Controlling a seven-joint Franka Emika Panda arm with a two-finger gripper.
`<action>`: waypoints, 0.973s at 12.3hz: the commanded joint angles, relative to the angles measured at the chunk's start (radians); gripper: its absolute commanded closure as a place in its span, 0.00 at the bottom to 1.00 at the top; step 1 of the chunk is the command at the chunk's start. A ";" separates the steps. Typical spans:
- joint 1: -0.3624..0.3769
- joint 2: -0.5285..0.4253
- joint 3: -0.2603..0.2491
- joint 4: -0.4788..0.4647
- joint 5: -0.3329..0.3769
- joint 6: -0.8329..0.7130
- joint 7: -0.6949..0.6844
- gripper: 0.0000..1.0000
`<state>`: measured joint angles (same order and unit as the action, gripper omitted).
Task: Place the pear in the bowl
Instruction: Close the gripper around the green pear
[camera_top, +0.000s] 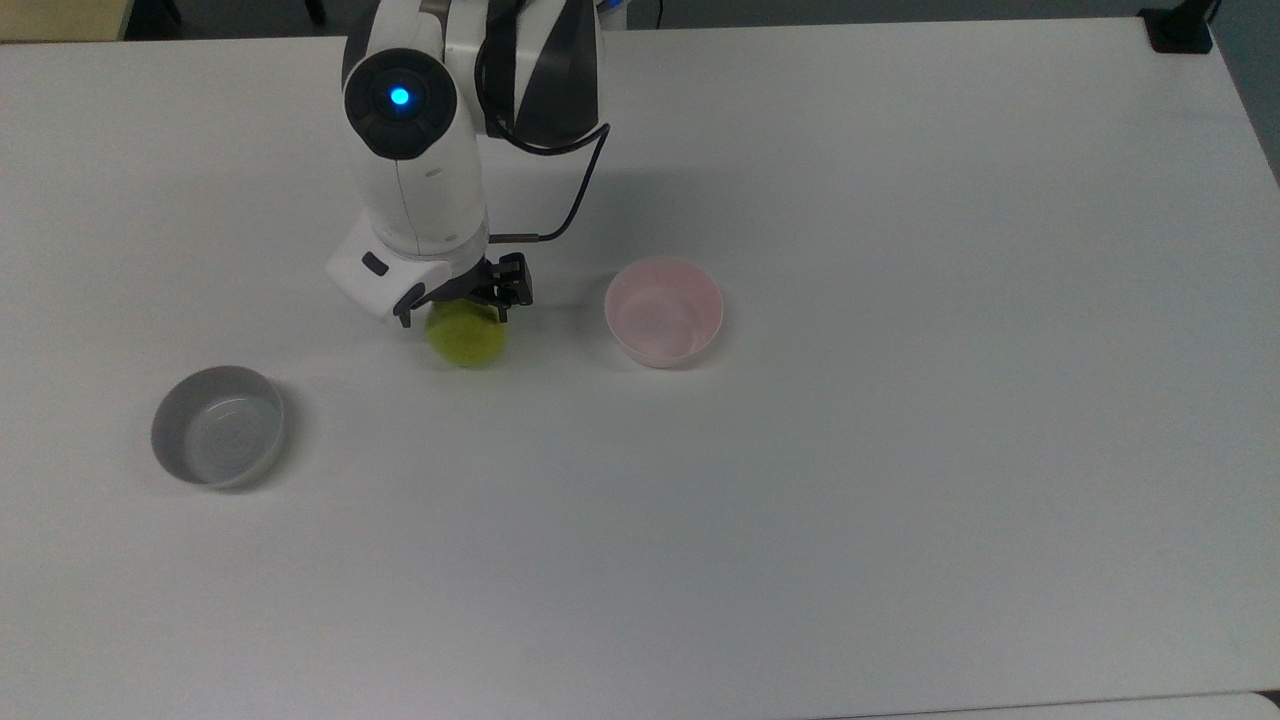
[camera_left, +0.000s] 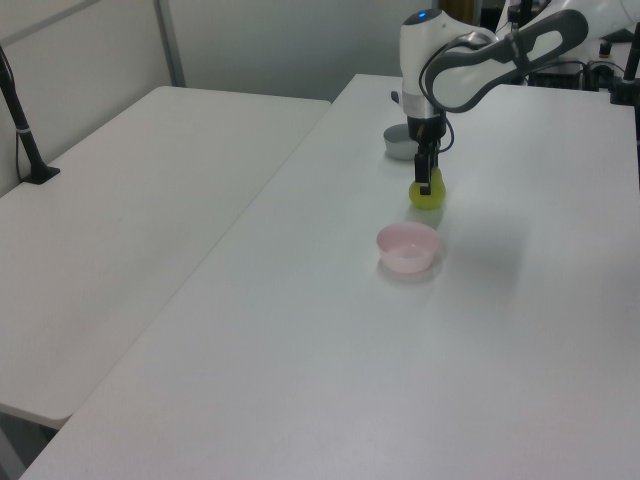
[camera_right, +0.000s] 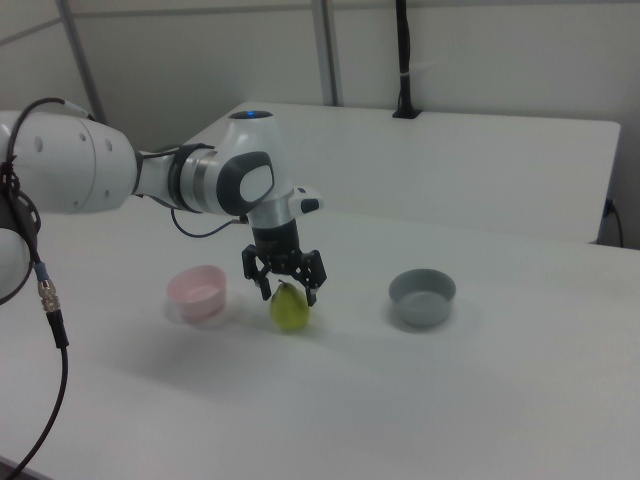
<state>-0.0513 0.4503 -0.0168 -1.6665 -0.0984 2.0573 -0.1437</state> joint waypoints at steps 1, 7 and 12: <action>0.014 0.030 -0.009 -0.010 -0.049 0.056 0.075 0.00; 0.016 0.045 -0.008 -0.012 -0.079 0.057 0.075 0.37; 0.014 -0.031 -0.008 0.010 -0.072 -0.043 0.067 0.53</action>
<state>-0.0464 0.4847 -0.0163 -1.6608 -0.1595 2.0866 -0.0932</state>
